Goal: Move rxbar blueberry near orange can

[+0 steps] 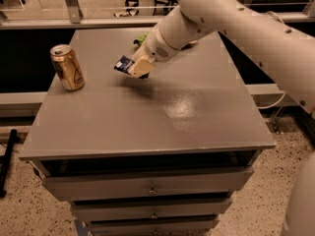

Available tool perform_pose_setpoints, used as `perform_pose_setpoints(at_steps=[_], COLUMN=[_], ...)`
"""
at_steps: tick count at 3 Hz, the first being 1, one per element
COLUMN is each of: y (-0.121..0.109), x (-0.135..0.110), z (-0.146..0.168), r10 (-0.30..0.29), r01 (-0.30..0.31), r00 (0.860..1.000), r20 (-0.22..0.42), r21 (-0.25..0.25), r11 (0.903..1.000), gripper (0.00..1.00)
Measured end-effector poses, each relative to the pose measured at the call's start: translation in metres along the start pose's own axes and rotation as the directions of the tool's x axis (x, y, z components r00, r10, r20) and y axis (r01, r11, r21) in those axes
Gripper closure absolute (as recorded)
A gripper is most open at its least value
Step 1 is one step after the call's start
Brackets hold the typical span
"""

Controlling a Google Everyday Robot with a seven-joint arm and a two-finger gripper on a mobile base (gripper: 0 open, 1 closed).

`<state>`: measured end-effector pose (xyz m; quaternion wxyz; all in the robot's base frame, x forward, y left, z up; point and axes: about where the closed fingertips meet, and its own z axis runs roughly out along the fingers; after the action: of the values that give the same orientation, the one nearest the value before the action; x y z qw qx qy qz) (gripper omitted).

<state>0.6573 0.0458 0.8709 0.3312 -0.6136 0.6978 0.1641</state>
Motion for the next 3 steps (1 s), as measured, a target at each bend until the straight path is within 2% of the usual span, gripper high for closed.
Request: perform_pose_setpoints(at_steps=[1, 2, 3], y=[-0.003, 0.005, 0.019], x=[-0.024, -0.044, -0.057], z=[0.021, 0.039, 0.055], r10=[-0.039, -0.065, -0.071], r01=[0.040, 0.067, 0.076], r00=[0.999, 0.997, 0.996], r20=[0.015, 0.033, 0.046], r21=[-0.019, -0.054, -0.100], r11=[0.9990, 0.9963, 0.9922], gripper=[1.00, 0.90, 0.71])
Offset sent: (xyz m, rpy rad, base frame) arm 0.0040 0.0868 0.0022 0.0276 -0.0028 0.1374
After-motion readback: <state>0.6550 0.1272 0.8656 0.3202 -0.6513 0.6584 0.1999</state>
